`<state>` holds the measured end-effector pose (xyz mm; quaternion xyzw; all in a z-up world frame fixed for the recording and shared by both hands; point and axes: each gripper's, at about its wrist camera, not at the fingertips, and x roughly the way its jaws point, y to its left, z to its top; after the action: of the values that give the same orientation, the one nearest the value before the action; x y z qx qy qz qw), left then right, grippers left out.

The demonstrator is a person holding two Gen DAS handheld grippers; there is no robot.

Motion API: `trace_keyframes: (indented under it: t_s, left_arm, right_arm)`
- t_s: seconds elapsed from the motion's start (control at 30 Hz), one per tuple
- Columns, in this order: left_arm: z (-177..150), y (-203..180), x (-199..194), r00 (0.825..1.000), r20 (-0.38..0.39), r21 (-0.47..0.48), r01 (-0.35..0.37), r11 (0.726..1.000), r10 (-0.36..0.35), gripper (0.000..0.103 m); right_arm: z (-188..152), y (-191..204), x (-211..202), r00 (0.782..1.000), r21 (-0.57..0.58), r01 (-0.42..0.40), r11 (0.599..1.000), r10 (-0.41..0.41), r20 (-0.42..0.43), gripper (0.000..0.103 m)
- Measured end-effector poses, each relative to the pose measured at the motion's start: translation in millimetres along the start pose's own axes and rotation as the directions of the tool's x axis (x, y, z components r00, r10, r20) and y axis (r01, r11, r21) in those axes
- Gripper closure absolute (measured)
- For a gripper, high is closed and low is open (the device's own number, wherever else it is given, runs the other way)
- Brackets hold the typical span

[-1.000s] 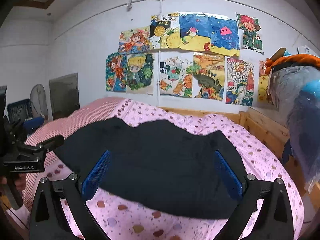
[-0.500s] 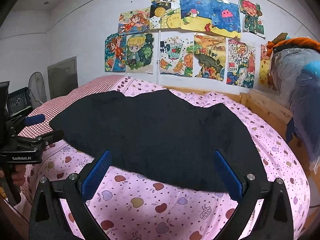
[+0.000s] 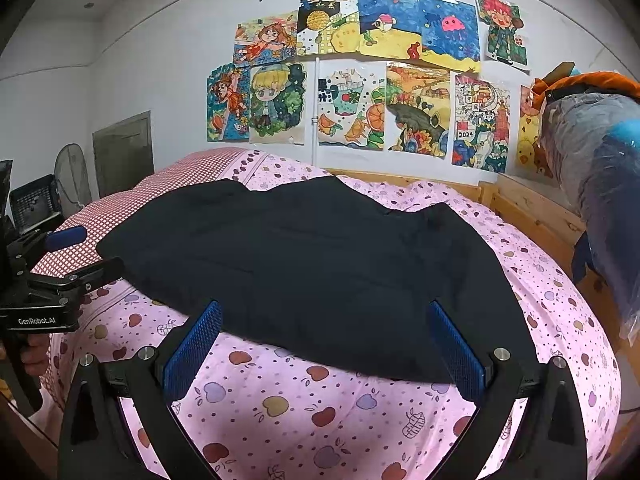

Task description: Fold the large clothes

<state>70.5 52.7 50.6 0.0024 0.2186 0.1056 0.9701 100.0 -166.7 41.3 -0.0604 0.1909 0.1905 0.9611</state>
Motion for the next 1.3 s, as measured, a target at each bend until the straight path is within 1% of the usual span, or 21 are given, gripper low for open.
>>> trace_keyframes:
  t_s: [1.3]
  left_arm:
    - [0.2, -4.2, 0.0, 1.0, -0.002, 0.005, 0.001, 1.0, -0.001, 0.0]
  right_arm:
    - [-1.2, 0.2, 4.5, 1.0, 0.006, 0.019, 1.0, -0.019, -0.01, 0.003]
